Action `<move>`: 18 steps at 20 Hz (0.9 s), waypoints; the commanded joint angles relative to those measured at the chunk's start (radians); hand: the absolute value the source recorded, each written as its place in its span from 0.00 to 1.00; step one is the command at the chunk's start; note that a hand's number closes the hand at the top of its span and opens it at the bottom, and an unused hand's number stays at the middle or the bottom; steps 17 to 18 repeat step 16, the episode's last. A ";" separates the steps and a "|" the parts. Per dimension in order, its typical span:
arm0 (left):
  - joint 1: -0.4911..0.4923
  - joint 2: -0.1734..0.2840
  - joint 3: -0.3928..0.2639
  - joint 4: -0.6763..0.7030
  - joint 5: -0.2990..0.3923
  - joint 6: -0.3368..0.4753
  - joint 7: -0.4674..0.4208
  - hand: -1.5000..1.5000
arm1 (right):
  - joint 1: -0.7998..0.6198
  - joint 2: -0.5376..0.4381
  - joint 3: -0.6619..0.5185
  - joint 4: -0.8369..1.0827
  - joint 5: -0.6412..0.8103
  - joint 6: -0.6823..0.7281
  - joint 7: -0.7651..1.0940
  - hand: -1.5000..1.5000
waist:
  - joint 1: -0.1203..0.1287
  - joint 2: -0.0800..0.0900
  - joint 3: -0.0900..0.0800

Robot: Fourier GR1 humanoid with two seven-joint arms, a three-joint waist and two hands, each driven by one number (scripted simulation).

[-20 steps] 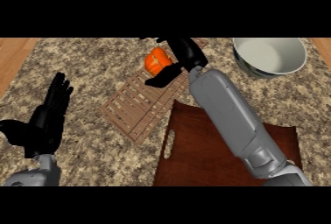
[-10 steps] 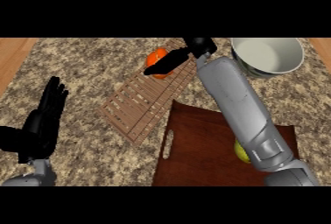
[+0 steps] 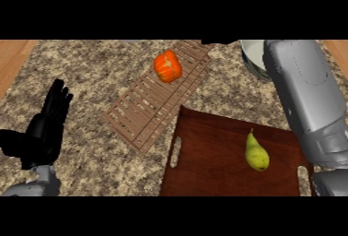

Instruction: Pick the squash from the tray and place it in the tiered shelf

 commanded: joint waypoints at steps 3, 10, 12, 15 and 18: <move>-0.016 0.015 0.021 -0.005 0.028 -0.020 0.025 0.50 | 0.009 -0.200 -0.105 0.075 -0.070 0.150 0.007 0.00 | 0.004 0.002 0.000; -0.025 -0.022 -0.014 0.048 -0.005 -0.007 -0.025 0.50 | 0.039 -0.328 -0.151 0.181 -0.120 0.363 -0.102 0.00 | 0.007 0.005 0.000; -0.062 0.006 0.024 0.091 0.022 -0.031 -0.048 0.50 | 0.031 -0.371 -0.165 0.256 -0.107 0.392 -0.173 0.00 | 0.013 0.010 0.000; -0.037 -0.013 -0.024 -0.029 -0.022 0.007 0.051 0.50 | 0.001 -0.358 -0.152 0.336 -0.074 0.384 -0.230 0.00 | 0.025 0.008 0.001; -0.002 -0.044 -0.042 0.023 -0.027 0.002 -0.045 0.50 | -0.003 -0.378 -0.154 0.364 -0.062 0.387 -0.259 0.00 | 0.028 0.011 0.001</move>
